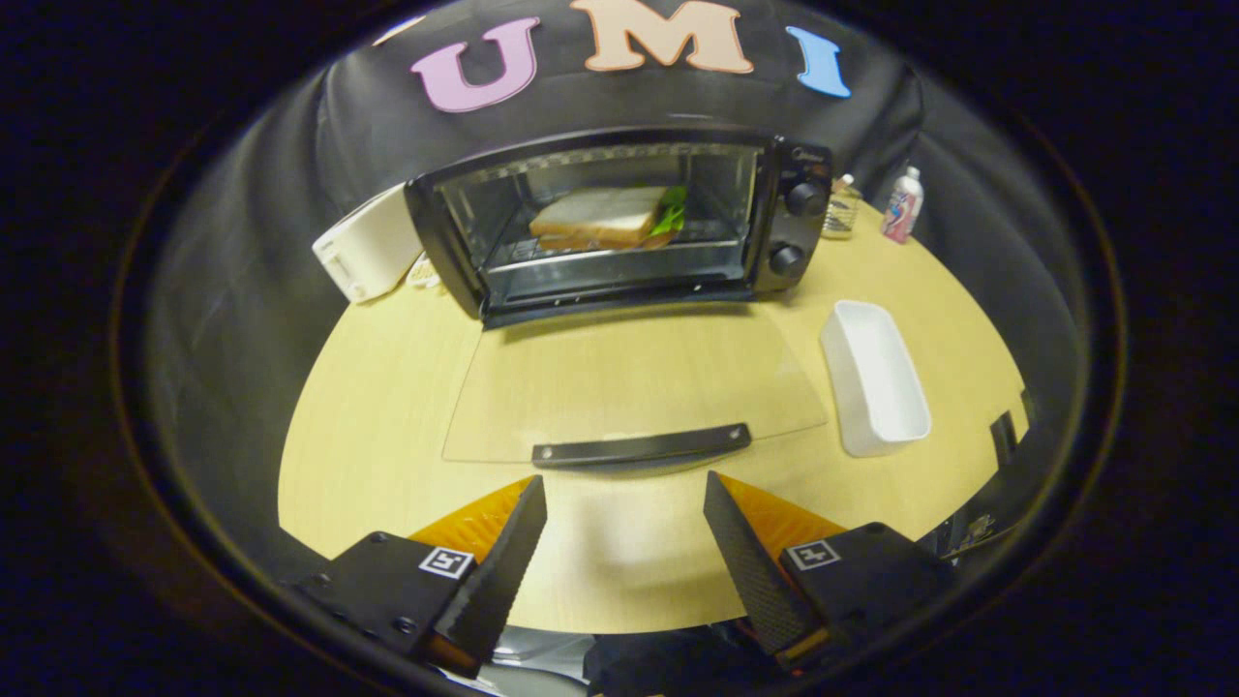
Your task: Open the toaster oven, put the food inside, and close the toaster oven door.
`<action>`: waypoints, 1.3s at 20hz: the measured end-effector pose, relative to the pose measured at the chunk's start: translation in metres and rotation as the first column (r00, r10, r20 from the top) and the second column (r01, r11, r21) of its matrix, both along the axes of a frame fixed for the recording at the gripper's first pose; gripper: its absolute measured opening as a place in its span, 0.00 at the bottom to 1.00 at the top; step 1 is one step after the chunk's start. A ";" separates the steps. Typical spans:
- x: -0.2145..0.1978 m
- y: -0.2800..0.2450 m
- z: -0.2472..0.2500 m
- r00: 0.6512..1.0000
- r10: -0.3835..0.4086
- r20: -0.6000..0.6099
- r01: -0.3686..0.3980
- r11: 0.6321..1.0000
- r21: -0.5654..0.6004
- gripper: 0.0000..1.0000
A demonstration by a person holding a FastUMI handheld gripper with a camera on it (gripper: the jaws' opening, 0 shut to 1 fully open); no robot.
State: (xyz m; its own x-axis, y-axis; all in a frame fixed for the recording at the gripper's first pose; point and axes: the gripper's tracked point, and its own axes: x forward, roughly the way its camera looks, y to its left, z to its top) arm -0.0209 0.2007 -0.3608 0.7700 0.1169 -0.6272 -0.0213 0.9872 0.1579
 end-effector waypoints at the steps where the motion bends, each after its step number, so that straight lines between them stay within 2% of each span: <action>1: 0.002 0.006 -0.005 1.000 0.015 -0.003 -0.015 1.000 0.002 1.00; 5: 0.011 0.017 -0.023 0.998 0.052 -0.025 -0.053 0.998 -0.019 1.00; 11: 0.020 0.015 -0.038 0.997 0.063 -0.049 -0.065 0.997 -0.050 0.99; 16: 0.028 0.010 -0.010 1.000 0.018 0.018 -0.018 1.000 -0.011 0.96; 19: 0.025 0.010 0.002 1.000 0.001 0.015 -0.001 1.000 0.007 0.95; 26: 0.029 0.007 0.043 0.996 -0.007 0.094 0.009 1.000 -0.021 0.94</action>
